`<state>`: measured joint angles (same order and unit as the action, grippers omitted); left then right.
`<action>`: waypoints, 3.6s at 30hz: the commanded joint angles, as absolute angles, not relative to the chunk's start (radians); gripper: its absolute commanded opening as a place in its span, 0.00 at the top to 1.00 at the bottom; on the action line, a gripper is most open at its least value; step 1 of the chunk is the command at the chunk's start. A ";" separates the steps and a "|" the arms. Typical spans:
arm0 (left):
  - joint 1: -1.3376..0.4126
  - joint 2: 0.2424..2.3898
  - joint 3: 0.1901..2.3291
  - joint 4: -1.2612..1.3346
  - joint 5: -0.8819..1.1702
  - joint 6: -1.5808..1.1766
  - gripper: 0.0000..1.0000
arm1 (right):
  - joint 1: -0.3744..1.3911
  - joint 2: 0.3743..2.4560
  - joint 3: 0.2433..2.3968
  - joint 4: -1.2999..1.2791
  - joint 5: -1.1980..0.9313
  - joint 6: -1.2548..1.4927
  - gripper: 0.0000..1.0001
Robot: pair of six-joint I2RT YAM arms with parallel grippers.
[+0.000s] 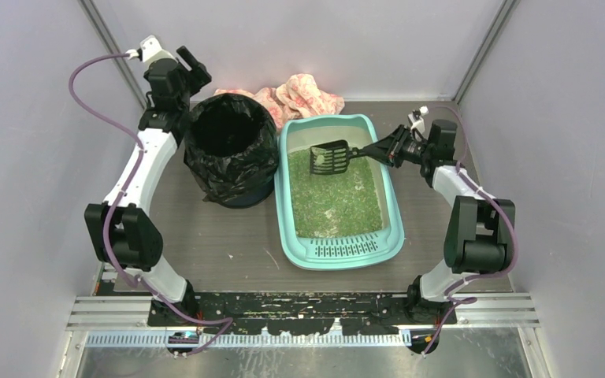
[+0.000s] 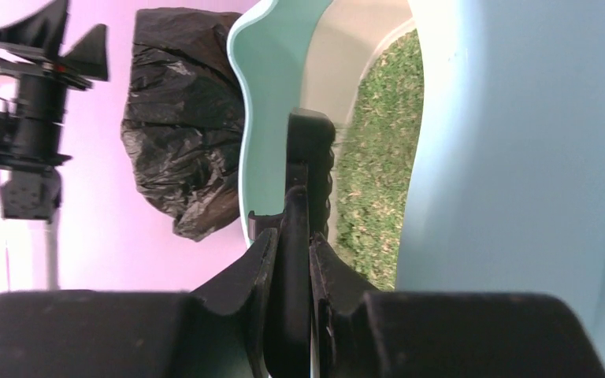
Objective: Clean the litter box
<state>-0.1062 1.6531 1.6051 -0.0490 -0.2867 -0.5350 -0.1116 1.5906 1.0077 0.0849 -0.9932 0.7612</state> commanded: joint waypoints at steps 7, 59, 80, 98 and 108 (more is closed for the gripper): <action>-0.104 1.549 1.587 -0.095 -0.255 -0.575 0.26 | -0.149 1.660 0.870 0.983 -1.048 1.376 0.99; -0.086 1.462 1.433 -0.089 -0.364 -0.108 0.13 | 0.387 2.131 2.459 -0.553 -0.636 0.379 0.99; -0.040 1.587 1.495 -0.035 -0.302 -0.267 0.16 | 0.556 2.052 2.514 -0.815 -0.222 -0.133 0.99; -0.038 1.585 1.445 -0.008 -0.292 -0.276 0.17 | 0.624 1.937 2.419 -0.638 -0.086 -0.223 0.99; -0.036 1.595 1.436 -0.006 -0.284 -0.302 0.17 | 0.678 1.893 2.409 -0.666 -0.188 -0.222 0.99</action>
<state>-0.0391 1.5970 1.4349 -0.0704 -0.2935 -0.2810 0.6441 1.9808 2.4027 -0.6830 -0.1555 -0.2001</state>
